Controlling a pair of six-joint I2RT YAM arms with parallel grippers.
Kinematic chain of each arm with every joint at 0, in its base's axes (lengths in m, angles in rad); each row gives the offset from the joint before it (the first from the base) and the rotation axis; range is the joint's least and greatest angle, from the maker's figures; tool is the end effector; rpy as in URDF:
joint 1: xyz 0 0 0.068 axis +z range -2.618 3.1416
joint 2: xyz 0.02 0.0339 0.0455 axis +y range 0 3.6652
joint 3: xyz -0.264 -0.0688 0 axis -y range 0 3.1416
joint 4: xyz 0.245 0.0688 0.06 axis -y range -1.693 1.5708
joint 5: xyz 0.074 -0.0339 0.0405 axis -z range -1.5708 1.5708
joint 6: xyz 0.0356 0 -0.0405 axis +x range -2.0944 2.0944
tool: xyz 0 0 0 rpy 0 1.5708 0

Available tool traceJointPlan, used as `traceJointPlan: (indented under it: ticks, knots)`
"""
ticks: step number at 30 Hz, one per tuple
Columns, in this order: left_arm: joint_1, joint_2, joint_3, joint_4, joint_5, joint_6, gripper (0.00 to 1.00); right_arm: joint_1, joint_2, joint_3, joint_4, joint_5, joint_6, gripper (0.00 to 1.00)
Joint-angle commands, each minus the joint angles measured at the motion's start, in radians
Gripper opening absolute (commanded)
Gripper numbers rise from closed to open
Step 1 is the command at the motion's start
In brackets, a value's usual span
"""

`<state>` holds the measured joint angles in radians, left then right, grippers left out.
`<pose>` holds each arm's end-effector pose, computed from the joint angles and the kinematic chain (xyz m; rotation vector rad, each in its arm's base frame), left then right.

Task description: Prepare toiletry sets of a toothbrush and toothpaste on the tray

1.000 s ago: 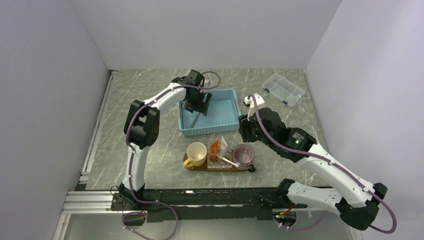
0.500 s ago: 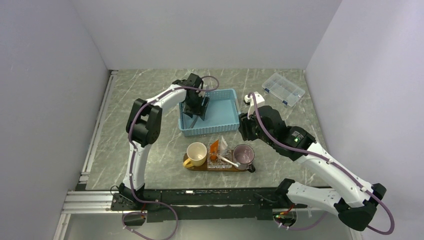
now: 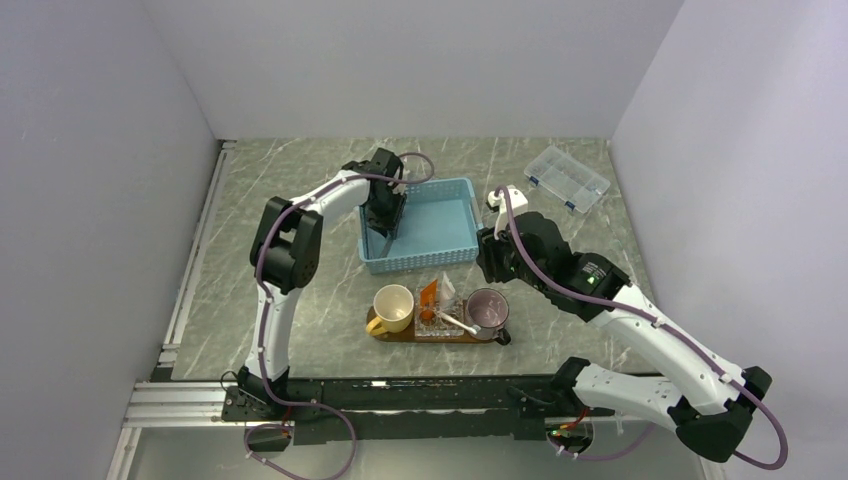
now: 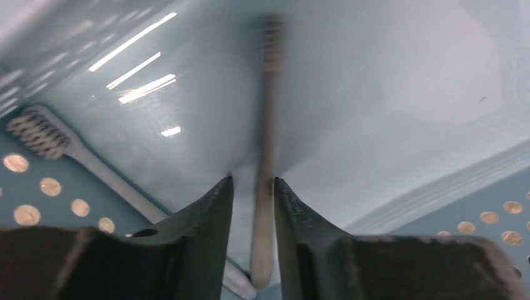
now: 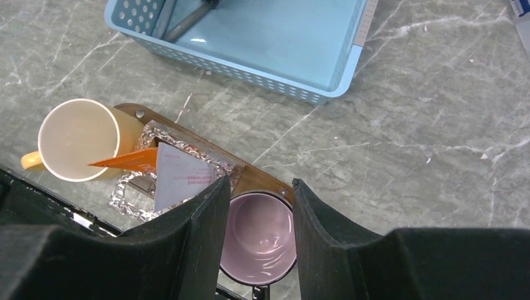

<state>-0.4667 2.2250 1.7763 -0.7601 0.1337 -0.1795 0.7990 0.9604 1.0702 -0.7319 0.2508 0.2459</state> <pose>0.4141 -0.2140 0.1686 0.4378 2.7866 -0.3430 0.1415 0.1327 0.3531 -0.4603 2.1396 0.3210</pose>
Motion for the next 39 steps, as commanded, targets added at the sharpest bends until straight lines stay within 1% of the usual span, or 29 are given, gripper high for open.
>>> traceJointPlan:
  ticks: [1,4,8,9,19,31,39]
  knots:
    - [-0.009,-0.018,-0.052,-0.002,0.014,-0.015,0.31,-0.006,-0.022,-0.005,0.040,-0.013,0.001,0.43]
    - [-0.008,-0.028,-0.071,0.004,0.013,-0.022,0.21,-0.006,-0.029,-0.009,0.037,-0.015,0.003,0.43]
    - [-0.008,-0.046,-0.094,0.015,0.011,-0.028,0.03,-0.006,-0.036,-0.009,0.034,-0.017,0.003,0.43]
    - [-0.008,-0.054,-0.100,0.020,0.009,-0.029,0.00,-0.006,-0.037,-0.009,0.034,-0.019,0.005,0.43]
    - [-0.009,-0.142,-0.122,0.059,0.052,-0.029,0.00,-0.006,-0.045,-0.006,0.032,-0.028,0.007,0.43]
    - [-0.008,-0.220,-0.081,0.067,0.101,-0.017,0.00,-0.007,-0.034,0.004,0.026,-0.028,0.007,0.43]
    - [-0.009,-0.344,-0.064,0.089,0.134,-0.010,0.00,-0.007,-0.021,0.032,0.033,-0.046,0.011,0.43]
